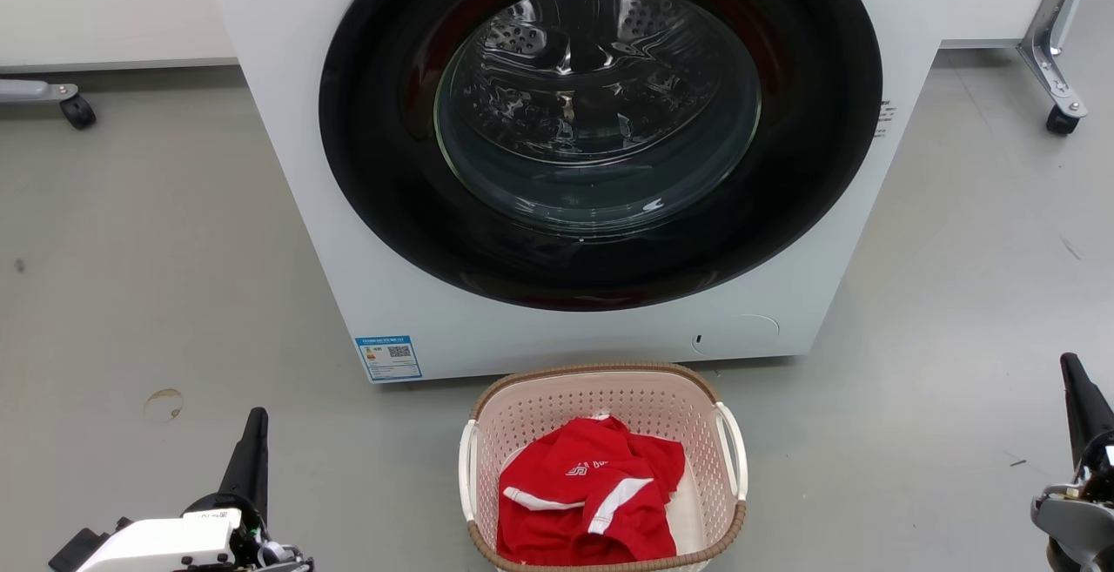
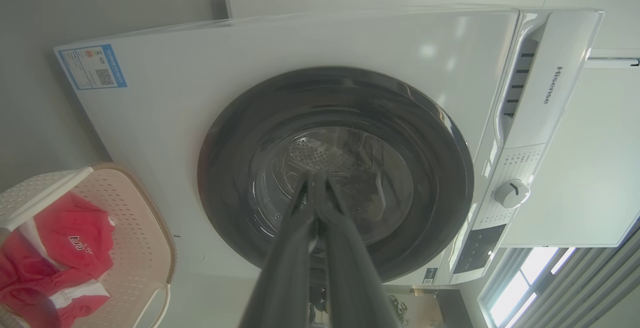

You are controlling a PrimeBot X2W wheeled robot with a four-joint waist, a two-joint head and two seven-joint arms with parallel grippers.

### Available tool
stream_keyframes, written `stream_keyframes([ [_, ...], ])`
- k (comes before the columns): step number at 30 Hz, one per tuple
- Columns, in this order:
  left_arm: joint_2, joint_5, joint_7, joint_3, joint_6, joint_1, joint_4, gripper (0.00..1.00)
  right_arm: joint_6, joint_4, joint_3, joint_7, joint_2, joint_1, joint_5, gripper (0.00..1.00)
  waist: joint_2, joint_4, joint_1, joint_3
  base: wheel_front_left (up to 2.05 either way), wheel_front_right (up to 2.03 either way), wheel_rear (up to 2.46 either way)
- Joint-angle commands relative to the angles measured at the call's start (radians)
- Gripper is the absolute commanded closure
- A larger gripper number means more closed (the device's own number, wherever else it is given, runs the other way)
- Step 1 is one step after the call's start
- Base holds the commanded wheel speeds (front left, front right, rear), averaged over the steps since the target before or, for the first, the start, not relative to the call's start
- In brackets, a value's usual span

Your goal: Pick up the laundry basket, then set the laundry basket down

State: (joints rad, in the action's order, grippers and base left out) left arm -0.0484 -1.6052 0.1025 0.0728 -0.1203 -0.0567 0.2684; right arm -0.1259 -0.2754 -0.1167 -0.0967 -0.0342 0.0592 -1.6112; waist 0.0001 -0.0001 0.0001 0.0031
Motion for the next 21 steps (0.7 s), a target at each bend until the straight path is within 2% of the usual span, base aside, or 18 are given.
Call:
stream_keyframes([
  [1, -0.008, -0.01, 0.005, 0.034, -0.01, -0.051, -0.023, 1.0, -0.005, 0.031, 0.012, -0.009, -0.023, 0.048, -0.005, 1.0, -0.0001, 0.0, 0.0, 0.0, 0.0, 0.0, 0.0],
  [21, -0.006, -0.008, 0.006, 0.036, -0.01, -0.051, -0.023, 1.0, -0.005, 0.031, 0.009, -0.011, -0.021, 0.048, -0.003, 1.0, -0.0001, 0.0, 0.0, 0.0, 0.0, 0.0, 0.0],
])
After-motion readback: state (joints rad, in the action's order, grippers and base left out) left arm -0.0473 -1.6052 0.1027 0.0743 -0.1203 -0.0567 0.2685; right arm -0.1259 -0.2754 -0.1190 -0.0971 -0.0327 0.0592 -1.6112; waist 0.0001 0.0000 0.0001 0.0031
